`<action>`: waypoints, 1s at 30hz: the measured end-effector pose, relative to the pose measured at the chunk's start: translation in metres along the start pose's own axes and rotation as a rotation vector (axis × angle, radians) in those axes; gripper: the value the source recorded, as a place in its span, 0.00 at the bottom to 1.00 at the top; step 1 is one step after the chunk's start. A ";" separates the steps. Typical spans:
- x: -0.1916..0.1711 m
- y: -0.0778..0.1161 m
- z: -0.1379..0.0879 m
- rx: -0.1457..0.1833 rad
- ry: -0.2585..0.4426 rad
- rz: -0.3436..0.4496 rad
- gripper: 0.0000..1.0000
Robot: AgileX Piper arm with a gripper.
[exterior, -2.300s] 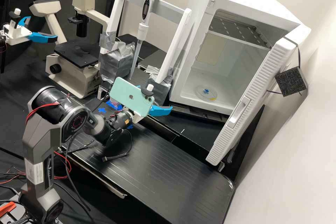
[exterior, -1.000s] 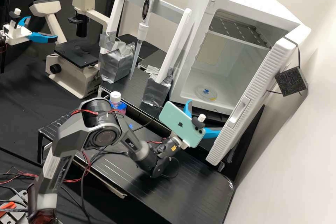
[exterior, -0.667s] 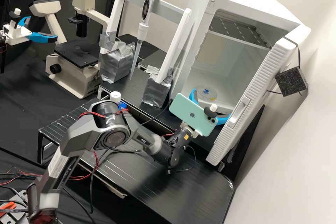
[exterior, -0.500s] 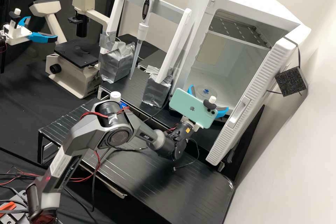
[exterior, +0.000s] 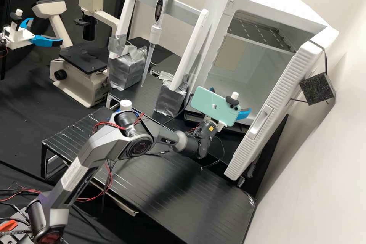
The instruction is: Move the petri dish to the microscope
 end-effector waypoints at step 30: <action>0.019 0.003 -0.025 -0.114 -0.035 -0.063 1.00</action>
